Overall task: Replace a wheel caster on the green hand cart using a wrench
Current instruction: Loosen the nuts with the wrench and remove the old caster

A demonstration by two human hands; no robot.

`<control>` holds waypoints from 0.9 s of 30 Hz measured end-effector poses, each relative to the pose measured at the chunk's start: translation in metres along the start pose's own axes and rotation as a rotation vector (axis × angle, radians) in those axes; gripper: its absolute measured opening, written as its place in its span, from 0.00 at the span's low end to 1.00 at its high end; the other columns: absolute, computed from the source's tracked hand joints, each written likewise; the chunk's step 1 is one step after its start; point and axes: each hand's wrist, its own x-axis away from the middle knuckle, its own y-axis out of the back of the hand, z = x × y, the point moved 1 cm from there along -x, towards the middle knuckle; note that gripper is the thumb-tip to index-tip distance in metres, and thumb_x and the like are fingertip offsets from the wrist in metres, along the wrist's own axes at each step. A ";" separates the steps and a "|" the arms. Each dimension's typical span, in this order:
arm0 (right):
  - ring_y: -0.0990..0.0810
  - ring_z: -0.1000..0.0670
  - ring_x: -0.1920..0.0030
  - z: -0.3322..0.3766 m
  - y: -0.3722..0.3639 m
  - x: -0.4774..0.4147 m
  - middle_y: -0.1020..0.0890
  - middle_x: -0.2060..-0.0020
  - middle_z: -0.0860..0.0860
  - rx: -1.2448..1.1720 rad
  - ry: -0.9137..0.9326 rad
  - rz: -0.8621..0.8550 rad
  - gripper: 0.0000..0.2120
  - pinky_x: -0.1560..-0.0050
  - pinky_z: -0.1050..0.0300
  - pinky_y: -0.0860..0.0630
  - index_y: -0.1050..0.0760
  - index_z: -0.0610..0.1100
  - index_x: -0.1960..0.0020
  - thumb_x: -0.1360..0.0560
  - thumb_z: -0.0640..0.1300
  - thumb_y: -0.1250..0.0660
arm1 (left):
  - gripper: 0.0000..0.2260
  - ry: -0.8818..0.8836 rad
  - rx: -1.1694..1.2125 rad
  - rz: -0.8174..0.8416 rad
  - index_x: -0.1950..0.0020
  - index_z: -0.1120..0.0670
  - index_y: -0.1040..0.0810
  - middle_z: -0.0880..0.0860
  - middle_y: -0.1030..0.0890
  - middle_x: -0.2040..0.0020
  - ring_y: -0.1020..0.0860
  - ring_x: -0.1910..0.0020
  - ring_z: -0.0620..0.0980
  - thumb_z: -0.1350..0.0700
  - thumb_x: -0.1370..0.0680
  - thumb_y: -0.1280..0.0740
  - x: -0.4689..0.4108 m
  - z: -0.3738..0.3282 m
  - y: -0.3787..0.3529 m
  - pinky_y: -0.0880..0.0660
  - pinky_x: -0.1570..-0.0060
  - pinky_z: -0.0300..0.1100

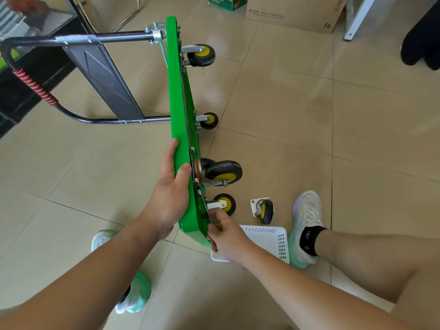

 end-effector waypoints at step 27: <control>0.25 0.53 0.72 0.008 0.006 0.037 0.23 0.62 0.52 -0.037 0.013 -0.058 0.12 0.67 0.57 0.27 0.26 0.48 0.35 0.16 0.43 0.40 | 0.23 -0.001 -0.008 -0.007 0.27 0.24 0.41 0.45 0.24 0.30 0.21 0.36 0.55 0.49 0.15 0.44 0.001 -0.001 0.000 0.23 0.37 0.62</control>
